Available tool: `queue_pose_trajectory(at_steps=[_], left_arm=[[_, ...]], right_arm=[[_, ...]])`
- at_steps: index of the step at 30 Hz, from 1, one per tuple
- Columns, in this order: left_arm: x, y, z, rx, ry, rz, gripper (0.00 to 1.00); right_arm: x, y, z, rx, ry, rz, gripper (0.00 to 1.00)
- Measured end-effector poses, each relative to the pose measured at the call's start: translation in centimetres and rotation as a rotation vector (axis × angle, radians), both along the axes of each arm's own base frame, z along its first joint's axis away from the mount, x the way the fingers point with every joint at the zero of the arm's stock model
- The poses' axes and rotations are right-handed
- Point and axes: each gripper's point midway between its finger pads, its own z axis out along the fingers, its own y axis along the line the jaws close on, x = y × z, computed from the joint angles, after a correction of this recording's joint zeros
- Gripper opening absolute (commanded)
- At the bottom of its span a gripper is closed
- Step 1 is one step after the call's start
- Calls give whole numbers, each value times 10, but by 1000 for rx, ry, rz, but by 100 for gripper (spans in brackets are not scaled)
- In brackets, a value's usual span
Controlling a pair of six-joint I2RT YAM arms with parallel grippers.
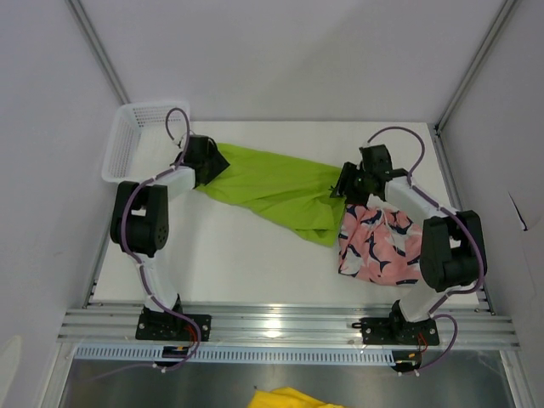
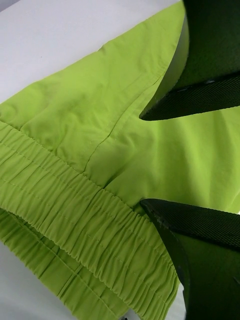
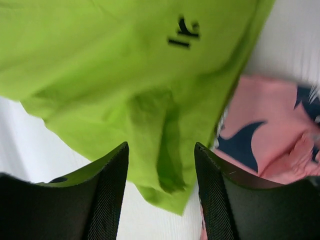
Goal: Fold and stack the shorts
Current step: Fold the shorts
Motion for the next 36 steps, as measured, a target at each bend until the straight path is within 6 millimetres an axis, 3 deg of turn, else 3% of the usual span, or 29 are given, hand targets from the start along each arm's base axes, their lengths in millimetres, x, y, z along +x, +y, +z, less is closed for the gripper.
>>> queue_pose_trajectory(at_steps=[7, 11, 17, 20, 23, 24, 30, 36], left_arm=[[1, 5, -3, -3, -10, 8, 68], [-1, 5, -6, -3, -10, 8, 68], [-1, 5, -7, -5, -18, 7, 68], [0, 5, -6, -5, -21, 7, 68], [0, 5, -6, -6, -22, 7, 68], [0, 5, -6, -6, -23, 7, 68], [0, 5, -7, -6, -25, 7, 68], [0, 5, -7, -6, -26, 7, 68]], right_arm=[[-54, 5, -42, 39, 127, 51, 58], [-64, 17, -48, 68, 136, 89, 57], [-61, 38, -40, 113, 82, 148, 55], [-61, 47, -37, 142, 70, 169, 46], [-66, 53, -38, 180, 72, 188, 31], [-68, 55, -39, 192, 76, 189, 22], [-99, 56, -55, 232, 123, 191, 1], [-137, 63, -41, 208, 44, 232, 0]])
